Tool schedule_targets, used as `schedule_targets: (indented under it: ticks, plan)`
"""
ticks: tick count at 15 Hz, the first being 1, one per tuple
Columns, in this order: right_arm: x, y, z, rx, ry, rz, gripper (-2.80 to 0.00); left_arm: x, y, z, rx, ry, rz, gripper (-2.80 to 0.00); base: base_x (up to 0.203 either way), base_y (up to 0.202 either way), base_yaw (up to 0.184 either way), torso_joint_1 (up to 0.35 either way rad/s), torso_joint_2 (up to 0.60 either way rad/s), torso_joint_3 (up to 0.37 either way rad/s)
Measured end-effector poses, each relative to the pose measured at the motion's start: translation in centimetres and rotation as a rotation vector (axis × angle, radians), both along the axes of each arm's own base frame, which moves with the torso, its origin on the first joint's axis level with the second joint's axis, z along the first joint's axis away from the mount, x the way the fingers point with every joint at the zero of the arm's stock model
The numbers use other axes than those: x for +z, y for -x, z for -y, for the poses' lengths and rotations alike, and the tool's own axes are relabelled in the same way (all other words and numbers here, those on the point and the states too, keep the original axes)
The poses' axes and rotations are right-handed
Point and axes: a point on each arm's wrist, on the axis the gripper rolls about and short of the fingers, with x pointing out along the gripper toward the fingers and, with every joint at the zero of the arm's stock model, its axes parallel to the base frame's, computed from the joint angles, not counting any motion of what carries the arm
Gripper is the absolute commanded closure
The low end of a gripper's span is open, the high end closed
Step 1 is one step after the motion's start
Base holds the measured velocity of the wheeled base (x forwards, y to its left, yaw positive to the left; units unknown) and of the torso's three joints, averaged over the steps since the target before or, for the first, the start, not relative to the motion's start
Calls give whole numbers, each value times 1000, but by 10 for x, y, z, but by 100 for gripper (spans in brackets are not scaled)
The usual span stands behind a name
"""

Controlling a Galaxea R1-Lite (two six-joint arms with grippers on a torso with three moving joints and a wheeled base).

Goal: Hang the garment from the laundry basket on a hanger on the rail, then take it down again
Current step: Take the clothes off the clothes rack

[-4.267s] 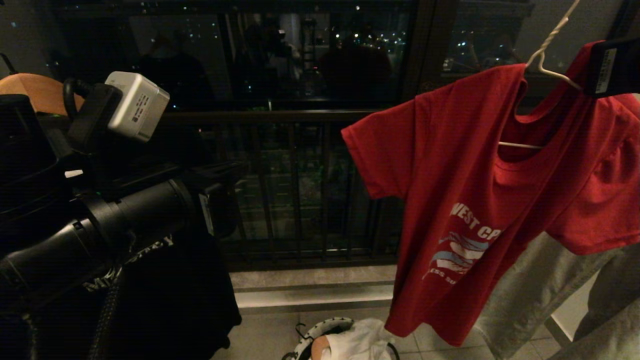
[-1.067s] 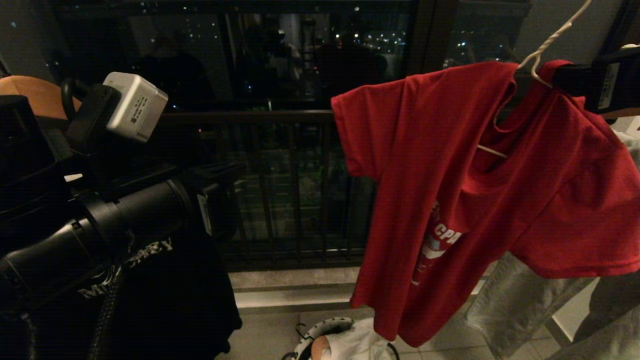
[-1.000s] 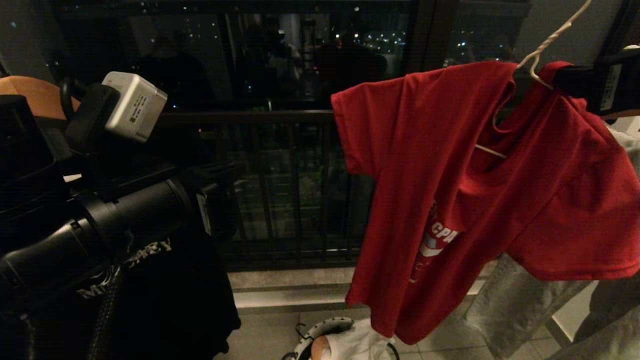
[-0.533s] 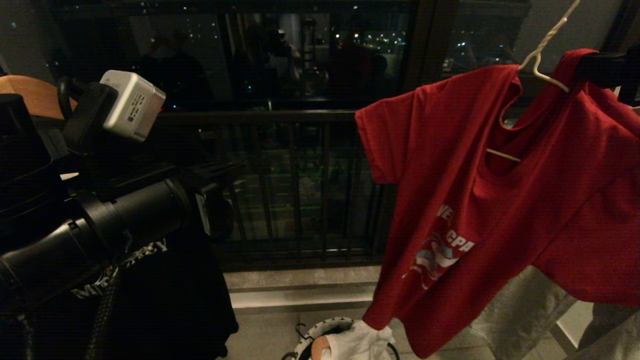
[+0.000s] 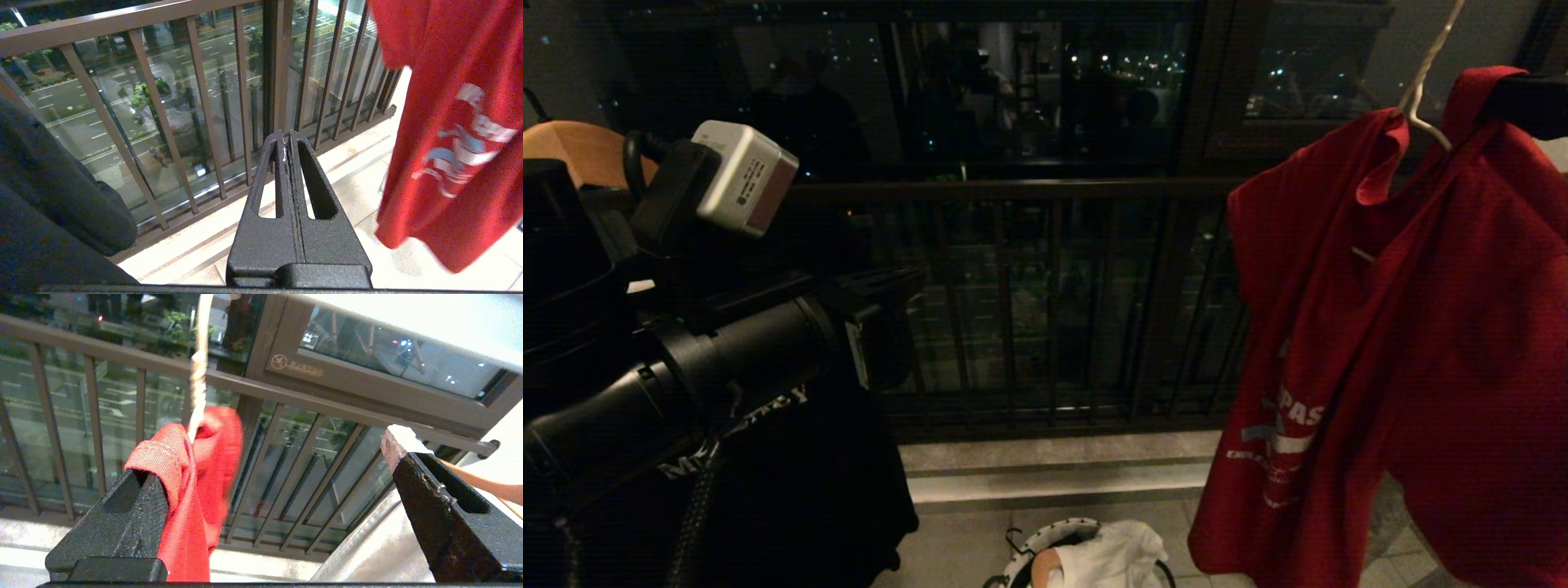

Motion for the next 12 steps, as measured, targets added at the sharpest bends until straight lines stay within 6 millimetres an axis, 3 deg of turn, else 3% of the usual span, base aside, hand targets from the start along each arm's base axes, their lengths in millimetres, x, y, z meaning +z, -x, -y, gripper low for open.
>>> schedule_targets:
  ticks: [12]
  plan:
    - [-7,-7,-2,-6,19,-33,-280,-1,-1,0,0,-2,-3,0,0,0,0,0,0,0]
